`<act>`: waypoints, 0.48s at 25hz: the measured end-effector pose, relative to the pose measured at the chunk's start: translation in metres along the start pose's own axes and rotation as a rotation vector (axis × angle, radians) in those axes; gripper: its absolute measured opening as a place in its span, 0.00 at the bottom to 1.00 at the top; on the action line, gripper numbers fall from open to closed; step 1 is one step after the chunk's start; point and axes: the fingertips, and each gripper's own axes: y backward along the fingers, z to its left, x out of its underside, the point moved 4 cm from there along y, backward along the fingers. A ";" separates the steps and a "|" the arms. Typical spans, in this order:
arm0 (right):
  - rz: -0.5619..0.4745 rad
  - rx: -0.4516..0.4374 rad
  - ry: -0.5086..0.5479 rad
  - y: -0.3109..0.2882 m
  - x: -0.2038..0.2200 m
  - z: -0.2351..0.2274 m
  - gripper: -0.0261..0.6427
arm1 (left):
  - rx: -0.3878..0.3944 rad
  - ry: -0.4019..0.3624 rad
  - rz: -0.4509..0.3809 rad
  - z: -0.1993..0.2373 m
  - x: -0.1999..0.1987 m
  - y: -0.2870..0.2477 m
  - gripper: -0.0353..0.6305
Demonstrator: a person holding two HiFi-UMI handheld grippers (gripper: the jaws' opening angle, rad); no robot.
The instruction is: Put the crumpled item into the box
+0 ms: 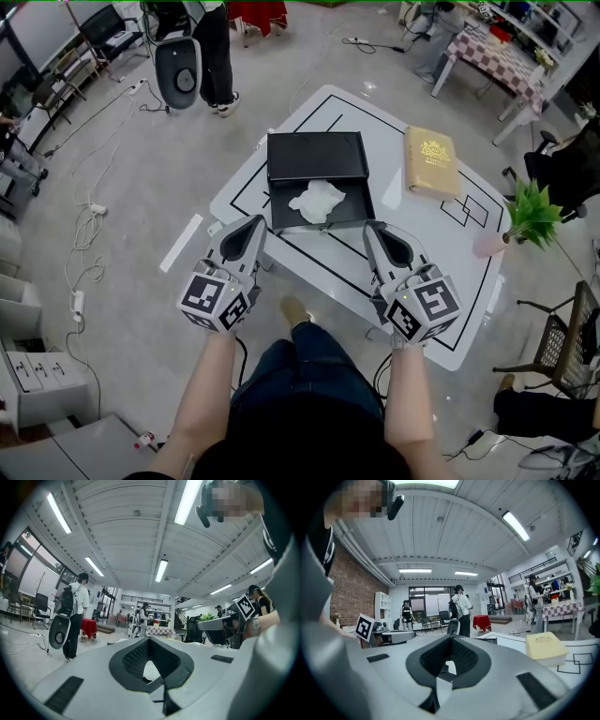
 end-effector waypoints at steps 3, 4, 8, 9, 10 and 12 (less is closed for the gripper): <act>-0.002 0.003 0.008 0.004 -0.004 0.003 0.04 | -0.004 0.000 -0.014 0.000 -0.006 0.004 0.07; -0.004 0.003 0.009 0.004 -0.005 0.004 0.04 | -0.004 -0.002 -0.017 0.000 -0.007 0.004 0.07; -0.021 -0.013 0.003 0.005 -0.010 0.008 0.04 | -0.012 -0.004 -0.013 0.002 -0.011 0.007 0.07; -0.022 -0.015 0.004 0.006 -0.011 0.008 0.04 | -0.015 -0.004 -0.014 0.003 -0.011 0.008 0.07; -0.020 -0.017 0.005 0.006 -0.012 0.008 0.04 | -0.019 -0.002 -0.017 0.004 -0.012 0.010 0.07; -0.017 -0.018 0.007 0.006 -0.012 0.010 0.04 | -0.025 0.003 -0.021 0.006 -0.014 0.012 0.07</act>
